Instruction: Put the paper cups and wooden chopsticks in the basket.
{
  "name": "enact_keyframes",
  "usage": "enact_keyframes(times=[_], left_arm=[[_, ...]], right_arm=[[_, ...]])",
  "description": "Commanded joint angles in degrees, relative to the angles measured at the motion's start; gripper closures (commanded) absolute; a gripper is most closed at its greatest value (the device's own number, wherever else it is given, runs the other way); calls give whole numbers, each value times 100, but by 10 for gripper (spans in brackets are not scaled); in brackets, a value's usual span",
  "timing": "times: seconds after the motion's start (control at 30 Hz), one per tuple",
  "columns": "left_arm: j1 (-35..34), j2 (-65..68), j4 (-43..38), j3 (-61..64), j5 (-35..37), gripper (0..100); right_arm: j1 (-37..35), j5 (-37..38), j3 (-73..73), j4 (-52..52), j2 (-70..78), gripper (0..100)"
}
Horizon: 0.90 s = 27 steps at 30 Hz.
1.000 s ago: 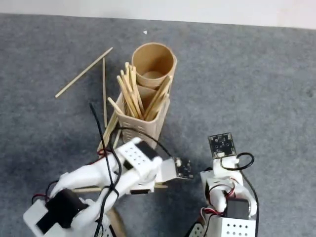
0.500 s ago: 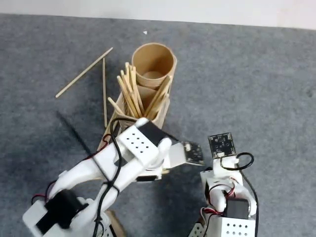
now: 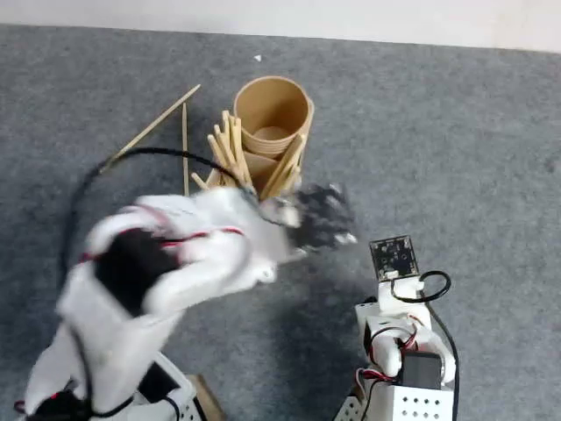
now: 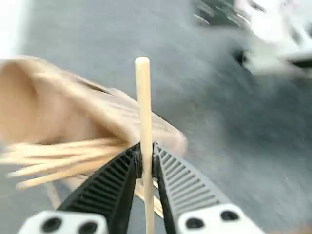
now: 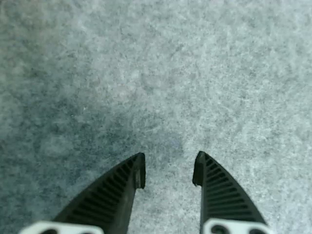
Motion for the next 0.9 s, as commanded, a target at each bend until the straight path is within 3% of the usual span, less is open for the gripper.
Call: enact_keyframes(times=[0.0,0.13,0.33,0.63,0.87], left_arm=[[-180,-171,-255,-954,70,996],[-171,-180,-571,-1947,70,996],[-154,-163,-2057,-2510,765,996],[-479,-207,-3710,-418,2453,996],[-1446,-207,-3886,558,2980,996]], right_arm=[[66,53,673,31,-66,829],[66,53,673,31,-66,829],[66,53,673,31,-66,829],[66,53,673,31,-66,829],[66,53,673,31,-66,829]])
